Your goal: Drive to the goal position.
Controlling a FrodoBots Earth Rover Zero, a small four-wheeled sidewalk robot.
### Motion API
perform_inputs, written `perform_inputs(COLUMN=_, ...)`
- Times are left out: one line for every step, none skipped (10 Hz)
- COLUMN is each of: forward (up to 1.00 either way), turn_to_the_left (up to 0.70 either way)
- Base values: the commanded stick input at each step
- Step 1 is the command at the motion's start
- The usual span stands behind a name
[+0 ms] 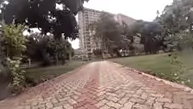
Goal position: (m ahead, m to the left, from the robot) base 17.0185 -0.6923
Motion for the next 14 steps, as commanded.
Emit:
perform_inputs(forward=0.70, turn_to_the_left=-0.01)
perform_inputs(forward=0.70, turn_to_the_left=0.00)
perform_inputs(forward=0.70, turn_to_the_left=0.00)
perform_inputs(forward=0.70, turn_to_the_left=0.00)
perform_inputs(forward=0.70, turn_to_the_left=0.00)
perform_inputs(forward=0.70, turn_to_the_left=0.00)
perform_inputs(forward=0.70, turn_to_the_left=-0.35)
perform_inputs(forward=0.70, turn_to_the_left=-0.35)
perform_inputs(forward=0.70, turn_to_the_left=-0.32)
perform_inputs(forward=0.70, turn_to_the_left=-0.12)
perform_inputs(forward=0.70, turn_to_the_left=0.00)
perform_inputs(forward=0.70, turn_to_the_left=0.00)
perform_inputs(forward=0.70, turn_to_the_left=0.00)
perform_inputs(forward=0.70, turn_to_the_left=0.00)
